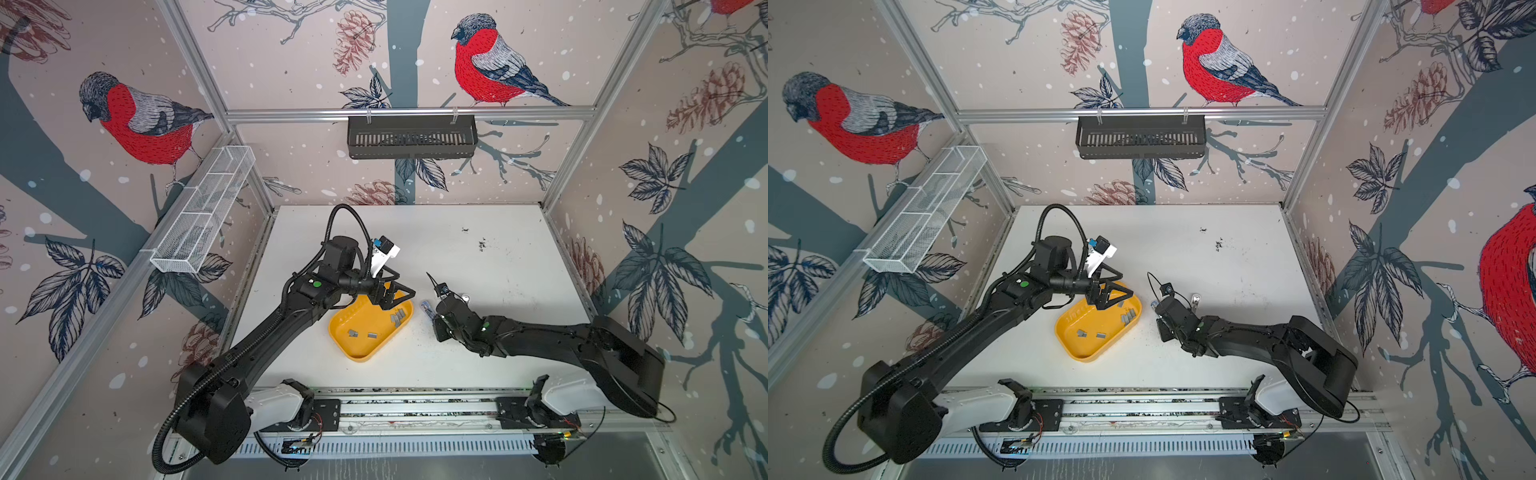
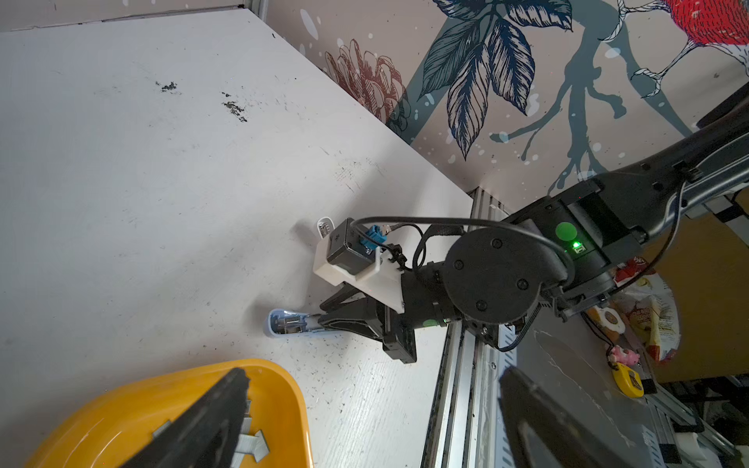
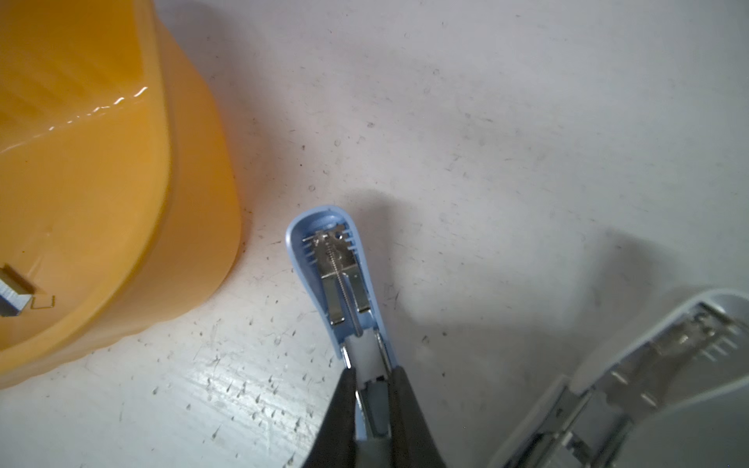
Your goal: Load the staples into the stapler
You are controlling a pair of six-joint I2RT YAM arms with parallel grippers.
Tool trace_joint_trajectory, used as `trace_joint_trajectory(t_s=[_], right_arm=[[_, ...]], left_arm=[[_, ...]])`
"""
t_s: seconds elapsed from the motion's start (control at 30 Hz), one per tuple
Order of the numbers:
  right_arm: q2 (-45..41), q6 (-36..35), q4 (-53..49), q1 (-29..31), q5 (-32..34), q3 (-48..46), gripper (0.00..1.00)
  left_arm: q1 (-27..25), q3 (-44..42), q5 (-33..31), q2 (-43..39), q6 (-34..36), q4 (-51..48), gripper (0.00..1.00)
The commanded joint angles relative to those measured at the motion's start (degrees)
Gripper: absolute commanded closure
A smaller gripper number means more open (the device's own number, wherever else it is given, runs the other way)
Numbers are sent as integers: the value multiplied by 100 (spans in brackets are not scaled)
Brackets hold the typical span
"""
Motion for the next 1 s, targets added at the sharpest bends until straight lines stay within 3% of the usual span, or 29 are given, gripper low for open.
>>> trace_joint_trajectory(t_s=[0.0, 0.97], right_arm=[[-44, 94, 58, -8, -130, -38, 89], [110, 47, 211, -88, -363, -92, 89]], left_arm=[[12, 48, 83, -41, 15, 45, 4], [9, 43, 65, -39, 19, 36, 3]])
